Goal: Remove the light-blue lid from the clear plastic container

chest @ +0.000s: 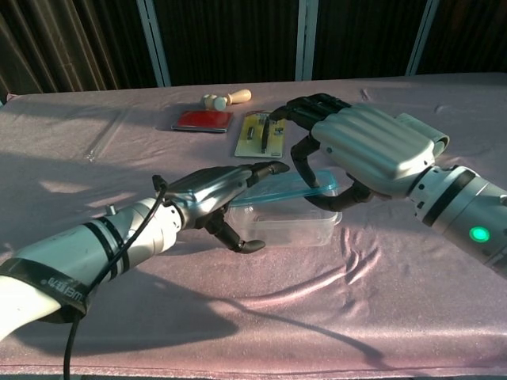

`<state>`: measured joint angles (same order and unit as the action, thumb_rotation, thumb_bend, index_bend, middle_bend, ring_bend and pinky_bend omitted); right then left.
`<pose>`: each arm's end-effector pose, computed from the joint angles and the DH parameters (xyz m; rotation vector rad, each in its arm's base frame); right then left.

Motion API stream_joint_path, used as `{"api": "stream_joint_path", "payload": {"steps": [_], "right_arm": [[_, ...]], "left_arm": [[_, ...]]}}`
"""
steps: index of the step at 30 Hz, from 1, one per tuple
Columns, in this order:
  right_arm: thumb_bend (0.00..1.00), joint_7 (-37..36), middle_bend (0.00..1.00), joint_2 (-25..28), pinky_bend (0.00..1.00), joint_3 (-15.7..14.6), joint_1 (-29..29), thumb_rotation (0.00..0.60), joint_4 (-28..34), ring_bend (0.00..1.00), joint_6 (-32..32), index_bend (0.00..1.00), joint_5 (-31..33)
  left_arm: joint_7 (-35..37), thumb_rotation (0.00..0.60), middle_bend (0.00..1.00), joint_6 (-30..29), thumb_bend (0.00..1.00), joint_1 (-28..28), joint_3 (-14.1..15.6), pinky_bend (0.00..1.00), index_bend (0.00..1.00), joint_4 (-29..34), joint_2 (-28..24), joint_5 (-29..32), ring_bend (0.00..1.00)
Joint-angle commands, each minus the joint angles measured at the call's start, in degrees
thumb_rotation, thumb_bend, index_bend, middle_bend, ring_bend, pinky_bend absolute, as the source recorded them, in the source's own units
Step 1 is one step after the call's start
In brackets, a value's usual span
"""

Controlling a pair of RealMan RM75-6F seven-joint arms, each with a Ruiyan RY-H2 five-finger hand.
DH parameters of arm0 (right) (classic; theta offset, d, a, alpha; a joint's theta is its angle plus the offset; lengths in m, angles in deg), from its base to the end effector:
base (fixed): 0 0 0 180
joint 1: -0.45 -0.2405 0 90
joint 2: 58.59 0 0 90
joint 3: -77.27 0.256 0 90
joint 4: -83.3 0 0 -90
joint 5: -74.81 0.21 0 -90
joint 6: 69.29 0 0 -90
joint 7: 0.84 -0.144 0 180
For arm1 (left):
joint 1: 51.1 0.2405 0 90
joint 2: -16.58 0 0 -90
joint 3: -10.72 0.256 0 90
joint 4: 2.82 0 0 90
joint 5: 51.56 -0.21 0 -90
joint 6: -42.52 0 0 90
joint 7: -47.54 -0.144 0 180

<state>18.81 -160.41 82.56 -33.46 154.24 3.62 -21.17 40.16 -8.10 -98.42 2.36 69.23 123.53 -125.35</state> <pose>-0.1363 -0.2829 -0.0507 1.9169 -0.4431 1.1996 -0.0869 0.3097 -0.1172 -2.0913 -1.0823 -1.1061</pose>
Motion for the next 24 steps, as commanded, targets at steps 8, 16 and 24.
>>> {"api": "stream_joint_path", "payload": {"steps": [8, 16, 24], "right_arm": [[0.64, 0.9, 0.21, 2.9, 0.0, -1.1, 0.4, 0.6, 2.3, 0.05, 2.8, 0.81, -2.5], [0.64, 0.8, 0.21, 5.8, 0.0, -1.8, 1.4, 0.6, 3.9, 0.05, 4.9, 0.81, -3.7], [0.64, -1.4, 0.21, 8.9, 0.0, -1.4, 2.1, 0.6, 4.5, 0.05, 6.6, 0.81, -3.8]], "left_arm": [[6.0, 0.6, 0.04, -3.5, 0.33, 0.9, -0.1, 0.0, 0.0, -0.7, -0.5, -4.2, 0.0], [6.7, 0.6, 0.0, -4.6, 0.33, 1.2, -0.6, 0.0, 0.0, -3.2, -0.1, -4.4, 0.0], [6.2, 0.6, 0.0, -4.3, 0.33, 1.6, -0.9, 0.0, 0.0, -4.6, -0.7, -3.4, 0.0]]}}
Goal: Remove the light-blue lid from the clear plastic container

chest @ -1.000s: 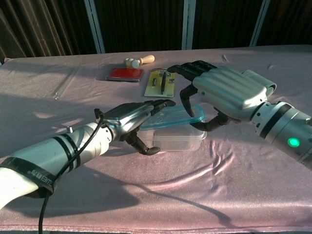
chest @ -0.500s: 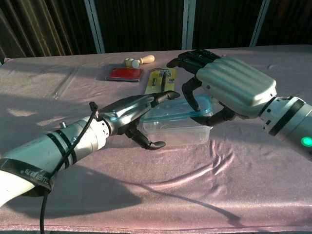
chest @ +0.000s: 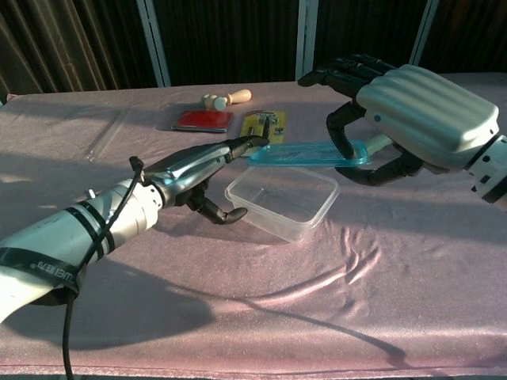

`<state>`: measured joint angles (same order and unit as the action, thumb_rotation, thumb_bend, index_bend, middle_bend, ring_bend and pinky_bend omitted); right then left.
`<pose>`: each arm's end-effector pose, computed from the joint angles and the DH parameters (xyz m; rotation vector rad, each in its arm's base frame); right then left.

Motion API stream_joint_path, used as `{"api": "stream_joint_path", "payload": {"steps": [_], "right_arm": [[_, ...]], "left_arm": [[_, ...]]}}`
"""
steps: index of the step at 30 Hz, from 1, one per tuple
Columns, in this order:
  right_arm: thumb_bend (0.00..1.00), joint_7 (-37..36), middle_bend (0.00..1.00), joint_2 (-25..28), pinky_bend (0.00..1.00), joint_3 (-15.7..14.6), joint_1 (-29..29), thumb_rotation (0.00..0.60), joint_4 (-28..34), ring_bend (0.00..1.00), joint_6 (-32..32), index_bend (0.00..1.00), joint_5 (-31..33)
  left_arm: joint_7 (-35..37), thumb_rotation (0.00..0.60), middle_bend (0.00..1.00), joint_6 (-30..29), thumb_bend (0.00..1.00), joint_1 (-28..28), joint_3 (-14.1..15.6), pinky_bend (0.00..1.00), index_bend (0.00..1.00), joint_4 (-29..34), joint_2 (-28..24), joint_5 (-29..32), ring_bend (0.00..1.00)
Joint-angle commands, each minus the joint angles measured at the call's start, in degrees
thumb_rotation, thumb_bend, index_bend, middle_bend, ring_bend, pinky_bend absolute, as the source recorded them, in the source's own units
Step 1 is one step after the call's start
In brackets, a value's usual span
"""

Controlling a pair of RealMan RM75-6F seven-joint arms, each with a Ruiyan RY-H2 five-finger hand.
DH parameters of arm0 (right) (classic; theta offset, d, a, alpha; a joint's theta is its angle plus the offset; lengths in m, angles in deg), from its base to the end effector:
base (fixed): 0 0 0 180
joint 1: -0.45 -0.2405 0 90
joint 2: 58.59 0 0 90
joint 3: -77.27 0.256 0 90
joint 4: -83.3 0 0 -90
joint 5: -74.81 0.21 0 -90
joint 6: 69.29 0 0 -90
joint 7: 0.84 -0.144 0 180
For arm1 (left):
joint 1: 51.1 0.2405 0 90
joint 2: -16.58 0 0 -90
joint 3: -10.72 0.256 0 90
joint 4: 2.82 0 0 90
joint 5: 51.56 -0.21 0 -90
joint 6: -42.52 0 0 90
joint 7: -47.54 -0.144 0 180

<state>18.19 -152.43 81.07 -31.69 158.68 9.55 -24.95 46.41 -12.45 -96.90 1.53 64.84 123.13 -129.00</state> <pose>-0.1524 -0.2783 -0.0051 1.8745 -0.3355 1.2351 -0.1024 0.3281 -0.1002 -1.9761 -1.0683 -1.1917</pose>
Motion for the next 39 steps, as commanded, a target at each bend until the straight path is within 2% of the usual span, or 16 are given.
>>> {"api": "stream_joint_path", "payload": {"steps": [1, 7, 11, 15, 19, 23, 28, 30, 34, 37, 39], "right_arm": [[0.64, -1.0, 0.21, 1.4, 0.0, 0.1, 0.5, 0.6, 0.0, 0.05, 0.8, 0.81, -0.1], [0.64, -1.8, 0.21, 4.7, 0.0, 0.0, 2.1, 0.6, -2.1, 0.05, 2.4, 0.81, 0.6], [0.64, -2.4, 0.21, 5.9, 0.0, -0.7, 3.7, 0.6, -6.5, 0.05, 1.9, 0.81, 2.3], [0.64, -2.8, 0.21, 4.3, 0.0, -1.3, 4.4, 0.6, -12.3, 0.05, -0.5, 0.8, 4.4], [0.64, -5.1, 0.21, 1.3, 0.0, -2.1, 4.5, 0.6, -17.3, 0.05, -3.4, 0.66, 5.8], [0.63, -5.7, 0.19, -0.6, 0.0, -2.9, 4.6, 0.6, -19.9, 0.04, -5.2, 0.44, 6.3], [0.5, -5.5, 0.11, -0.3, 0.0, -4.2, 5.1, 0.6, -19.2, 0.0, -7.6, 0.17, 6.9], [0.45, -4.9, 0.08, 0.7, 0.0, -4.6, 5.4, 0.6, -17.6, 0.0, -8.4, 0.11, 7.2], [0.36, -4.5, 0.04, 1.5, 0.0, -4.8, 5.5, 0.6, -16.5, 0.0, -8.7, 0.04, 7.4], [0.24, -3.7, 0.0, 4.4, 0.0, -5.4, 6.2, 0.6, -12.5, 0.0, -9.1, 0.0, 7.8], [0.22, -2.7, 0.0, 9.9, 0.0, -6.8, 7.8, 0.6, -6.2, 0.0, -8.2, 0.0, 7.6]], "left_arm": [[-0.1, 0.6, 0.0, 0.2, 0.33, 0.1, -0.1, 0.0, 0.0, -0.3, -0.4, 0.4, 0.0], [0.4, 0.6, 0.0, -0.3, 0.33, 0.8, -0.2, 0.0, 0.0, -0.3, -2.3, 0.3, 0.0], [1.7, 0.6, 0.0, -1.7, 0.33, 1.8, 0.2, 0.0, 0.0, 1.0, -4.8, -0.7, 0.0], [3.2, 0.6, 0.0, -3.1, 0.33, 3.3, 1.8, 0.0, 0.0, 2.2, -7.1, -2.3, 0.0], [4.8, 0.6, 0.0, -5.3, 0.33, 5.5, 4.6, 0.0, 0.0, 4.2, -9.6, -5.0, 0.0], [6.0, 0.6, 0.0, -7.5, 0.33, 7.2, 7.2, 0.0, 0.0, 5.7, -11.7, -7.9, 0.0], [6.2, 0.6, 0.0, -8.8, 0.33, 8.3, 9.3, 0.0, 0.0, 7.6, -13.5, -10.3, 0.0], [6.0, 0.6, 0.0, -9.3, 0.33, 8.8, 10.1, 0.0, 0.0, 8.4, -14.1, -11.3, 0.0], [6.0, 0.6, 0.0, -9.6, 0.33, 9.0, 10.4, 0.0, 0.0, 8.9, -14.4, -11.7, 0.0], [5.9, 0.6, 0.0, -10.5, 0.33, 9.8, 11.4, 0.0, 0.0, 10.2, -15.5, -12.8, 0.0], [6.1, 0.6, 0.0, -12.6, 0.33, 11.6, 13.5, 0.0, 0.0, 12.8, -18.4, -14.4, 0.0]]}}
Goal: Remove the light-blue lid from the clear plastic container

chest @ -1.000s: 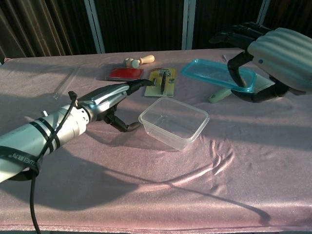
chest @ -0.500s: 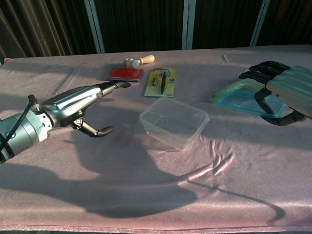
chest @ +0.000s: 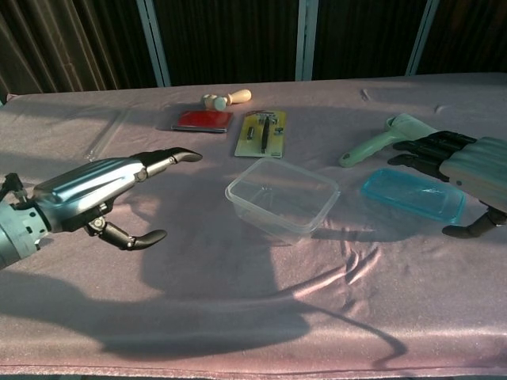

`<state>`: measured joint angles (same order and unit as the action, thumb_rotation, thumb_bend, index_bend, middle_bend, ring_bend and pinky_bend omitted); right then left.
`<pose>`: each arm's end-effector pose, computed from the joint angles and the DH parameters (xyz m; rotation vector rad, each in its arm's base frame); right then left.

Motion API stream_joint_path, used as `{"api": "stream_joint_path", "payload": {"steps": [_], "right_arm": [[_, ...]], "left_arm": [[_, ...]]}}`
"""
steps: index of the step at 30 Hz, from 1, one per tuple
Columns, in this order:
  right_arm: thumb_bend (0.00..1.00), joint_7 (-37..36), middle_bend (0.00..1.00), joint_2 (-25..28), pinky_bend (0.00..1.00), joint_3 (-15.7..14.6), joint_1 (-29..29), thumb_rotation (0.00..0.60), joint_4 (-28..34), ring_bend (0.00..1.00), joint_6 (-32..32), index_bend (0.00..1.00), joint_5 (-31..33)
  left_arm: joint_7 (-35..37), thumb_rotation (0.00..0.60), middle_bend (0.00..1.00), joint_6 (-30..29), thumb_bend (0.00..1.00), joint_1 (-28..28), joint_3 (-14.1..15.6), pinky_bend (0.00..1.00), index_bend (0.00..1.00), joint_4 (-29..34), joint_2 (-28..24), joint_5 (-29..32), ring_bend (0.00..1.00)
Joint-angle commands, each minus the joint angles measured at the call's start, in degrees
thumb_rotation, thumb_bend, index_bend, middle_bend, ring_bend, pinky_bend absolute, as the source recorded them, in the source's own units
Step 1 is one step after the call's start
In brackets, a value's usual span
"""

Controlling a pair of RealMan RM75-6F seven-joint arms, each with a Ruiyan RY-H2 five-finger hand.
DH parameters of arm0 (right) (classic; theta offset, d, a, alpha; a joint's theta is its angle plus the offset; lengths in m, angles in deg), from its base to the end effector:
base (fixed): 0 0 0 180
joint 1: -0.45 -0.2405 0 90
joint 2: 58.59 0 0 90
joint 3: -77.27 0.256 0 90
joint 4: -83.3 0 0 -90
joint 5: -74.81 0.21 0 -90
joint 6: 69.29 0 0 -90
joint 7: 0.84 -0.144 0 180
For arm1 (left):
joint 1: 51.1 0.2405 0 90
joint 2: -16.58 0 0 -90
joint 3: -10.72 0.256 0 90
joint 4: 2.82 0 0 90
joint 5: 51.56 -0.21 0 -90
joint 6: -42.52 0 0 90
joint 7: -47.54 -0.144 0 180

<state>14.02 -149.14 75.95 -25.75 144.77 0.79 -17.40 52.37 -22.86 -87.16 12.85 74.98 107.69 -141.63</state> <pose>-0.2772 -0.2812 0.0038 1.9348 -0.4630 0.7374 -0.1775 0.2789 -0.0341 -2.0420 -0.9830 -1.1782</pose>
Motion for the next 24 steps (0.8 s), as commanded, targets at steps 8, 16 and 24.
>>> {"api": "stream_joint_path", "payload": {"steps": [8, 16, 24], "right_arm": [[0.22, 8.6, 0.0, 22.3, 0.0, -5.3, 9.9, 0.6, 29.0, 0.0, 7.6, 0.0, 2.0], [0.22, -1.2, 0.0, 24.3, 0.0, -5.1, 22.8, 0.6, 28.7, 0.0, 24.9, 0.0, 4.0], [0.22, -5.2, 0.0, 23.7, 0.0, -3.2, 24.3, 0.6, 25.3, 0.0, 24.7, 0.0, 4.6]], "left_arm": [[-3.8, 0.6, 0.0, -8.4, 0.33, 8.6, 9.1, 0.0, 0.0, 12.0, -15.7, -4.8, 0.0], [-7.5, 0.6, 0.0, -25.0, 0.33, 21.0, 9.4, 0.0, 0.0, 6.1, -18.1, -4.9, 0.0], [-4.5, 0.6, 0.0, -24.5, 0.34, 22.8, 7.4, 0.0, 0.0, 5.5, -20.3, -3.2, 0.0]]}}
